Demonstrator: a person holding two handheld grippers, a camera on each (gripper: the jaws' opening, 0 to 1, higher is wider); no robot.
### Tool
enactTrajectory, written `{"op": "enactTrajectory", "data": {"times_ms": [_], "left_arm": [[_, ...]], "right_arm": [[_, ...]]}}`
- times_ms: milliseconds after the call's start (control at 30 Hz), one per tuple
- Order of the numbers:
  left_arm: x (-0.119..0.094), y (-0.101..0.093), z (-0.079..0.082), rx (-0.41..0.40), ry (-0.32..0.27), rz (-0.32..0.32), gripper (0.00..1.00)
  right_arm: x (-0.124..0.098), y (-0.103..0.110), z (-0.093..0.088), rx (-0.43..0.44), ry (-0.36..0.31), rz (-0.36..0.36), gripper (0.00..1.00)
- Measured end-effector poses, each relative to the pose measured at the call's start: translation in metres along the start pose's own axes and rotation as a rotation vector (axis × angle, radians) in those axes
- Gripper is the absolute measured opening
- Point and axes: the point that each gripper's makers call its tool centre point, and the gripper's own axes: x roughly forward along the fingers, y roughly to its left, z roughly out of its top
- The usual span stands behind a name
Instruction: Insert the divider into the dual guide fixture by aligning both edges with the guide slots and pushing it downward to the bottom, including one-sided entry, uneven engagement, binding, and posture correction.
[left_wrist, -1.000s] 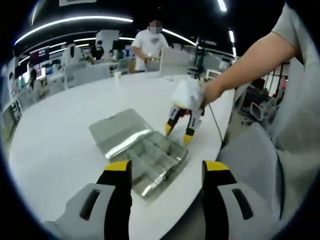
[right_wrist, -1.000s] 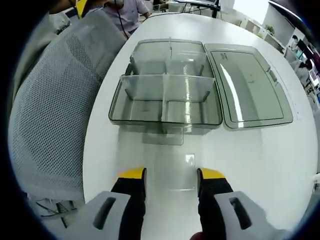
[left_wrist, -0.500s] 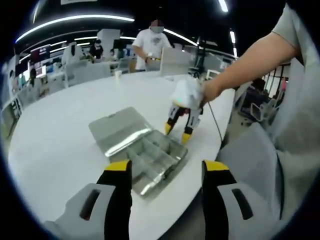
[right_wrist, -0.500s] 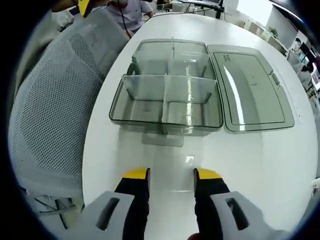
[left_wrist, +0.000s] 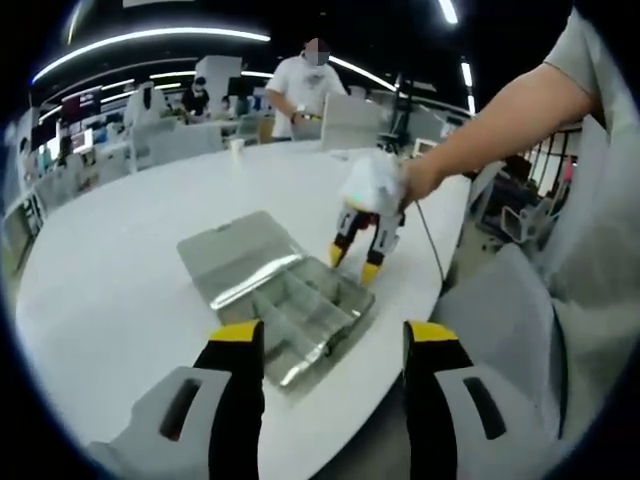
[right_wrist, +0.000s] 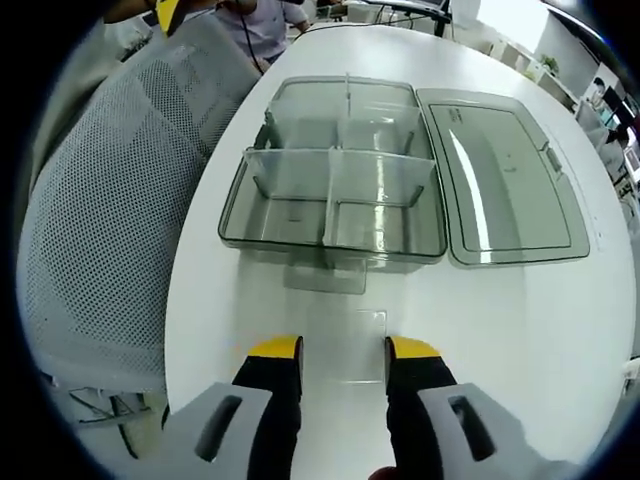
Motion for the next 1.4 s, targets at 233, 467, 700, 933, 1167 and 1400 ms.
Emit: {"op": "enactTrajectory", "data": {"times_ms": [233, 467, 700, 933, 1167, 1400], "left_arm": [[0.000, 0.000, 0.001, -0.002, -0.002, 0.000, 0.54], [0.001, -0.001, 0.000, -0.001, 0.002, -0.004, 0.54], [0.001, -0.001, 0.001, 0.006, 0.005, -0.006, 0.54], [0.003, -0.004, 0.002, 0.011, 0.009, -0.019, 0.54], [0.006, -0.007, 0.002, 0.019, 0.013, -0.030, 0.54], [0.010, -0.011, 0.005, 0.026, 0.012, -0.042, 0.54]], "right_arm": [[-0.001, 0.002, -0.001, 0.005, 0.001, 0.002, 0.28], [-0.003, 0.003, -0.002, 0.008, 0.002, -0.002, 0.28], [-0.005, 0.005, -0.005, 0.014, 0.005, -0.002, 0.28], [-0.007, 0.008, -0.005, 0.015, 0.014, 0.003, 0.28], [-0.013, 0.012, -0.009, 0.004, 0.041, 0.005, 0.28], [-0.020, 0.015, -0.007, 0.001, 0.045, 0.006, 0.28]]}}
